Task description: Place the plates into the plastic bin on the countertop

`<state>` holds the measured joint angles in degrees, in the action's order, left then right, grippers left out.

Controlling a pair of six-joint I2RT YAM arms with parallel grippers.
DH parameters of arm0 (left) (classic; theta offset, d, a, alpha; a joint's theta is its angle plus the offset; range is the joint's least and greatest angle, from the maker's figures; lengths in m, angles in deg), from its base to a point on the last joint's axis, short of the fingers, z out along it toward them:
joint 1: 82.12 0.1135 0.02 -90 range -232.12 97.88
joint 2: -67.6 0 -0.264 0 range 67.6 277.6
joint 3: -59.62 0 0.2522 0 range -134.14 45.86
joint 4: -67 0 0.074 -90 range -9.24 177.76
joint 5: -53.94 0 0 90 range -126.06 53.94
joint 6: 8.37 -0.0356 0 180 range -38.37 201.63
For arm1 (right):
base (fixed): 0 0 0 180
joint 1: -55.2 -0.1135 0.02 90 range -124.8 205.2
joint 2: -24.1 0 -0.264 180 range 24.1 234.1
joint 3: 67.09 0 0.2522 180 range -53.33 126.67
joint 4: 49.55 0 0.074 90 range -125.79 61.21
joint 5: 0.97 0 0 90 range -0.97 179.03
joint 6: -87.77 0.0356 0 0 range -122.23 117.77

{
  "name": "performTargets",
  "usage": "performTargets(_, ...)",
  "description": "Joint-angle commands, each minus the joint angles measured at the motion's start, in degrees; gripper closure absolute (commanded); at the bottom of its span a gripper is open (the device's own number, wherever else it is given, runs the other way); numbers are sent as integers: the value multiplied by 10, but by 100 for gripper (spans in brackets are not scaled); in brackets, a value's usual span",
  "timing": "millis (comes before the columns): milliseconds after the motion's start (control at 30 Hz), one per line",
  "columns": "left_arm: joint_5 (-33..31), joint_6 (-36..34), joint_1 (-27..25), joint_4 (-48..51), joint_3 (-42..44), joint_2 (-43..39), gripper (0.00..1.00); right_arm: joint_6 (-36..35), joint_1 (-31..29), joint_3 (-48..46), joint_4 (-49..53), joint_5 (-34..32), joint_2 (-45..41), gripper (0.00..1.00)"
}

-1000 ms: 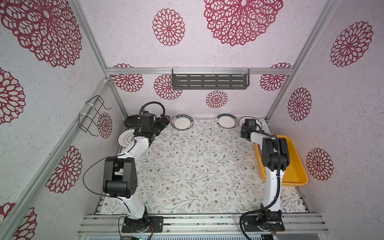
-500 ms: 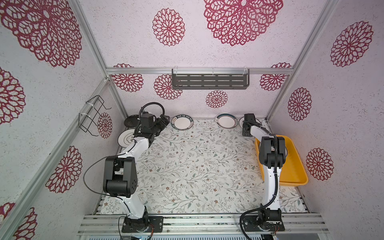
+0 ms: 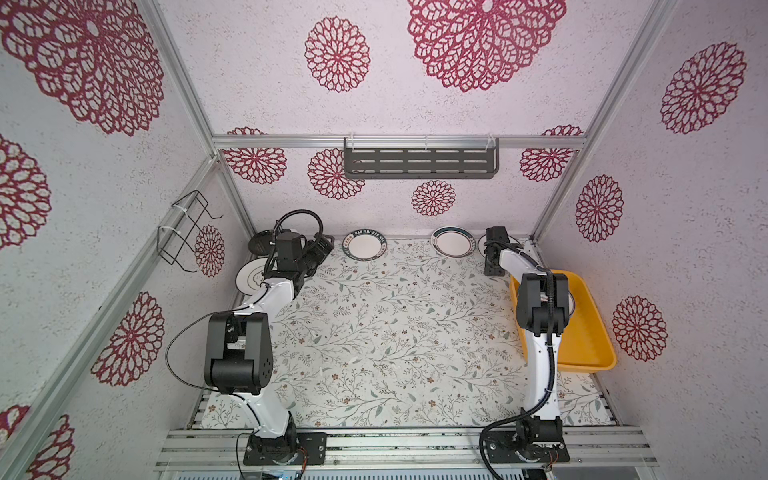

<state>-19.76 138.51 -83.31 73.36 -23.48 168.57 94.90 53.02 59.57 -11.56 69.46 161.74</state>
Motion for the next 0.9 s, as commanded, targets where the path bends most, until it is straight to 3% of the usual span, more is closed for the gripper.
performTargets(0, 17, 2, 6, -20, -8, 14, 3, 52, -4, -11, 4, -22, 12, 42)
performTargets(333, 27, 1, 16, -4, -26, 23, 3, 98, -10, -57, -80, -24, 35, 70)
performTargets(400, 26, -1, 18, 0, -29, 23, 3, 110, -10, -69, -91, -18, 35, 82)
performTargets(500, 26, -1, 20, 3, -32, 24, 3, 110, -9, -77, -94, -17, 32, 92)
performTargets(633, 27, 0, 21, 4, -35, 27, 3, 104, -5, -86, -104, -18, 27, 99)
performTargets(867, 28, 1, 22, 4, -35, 28, 3, 70, -1, -94, -149, -25, 16, 100)
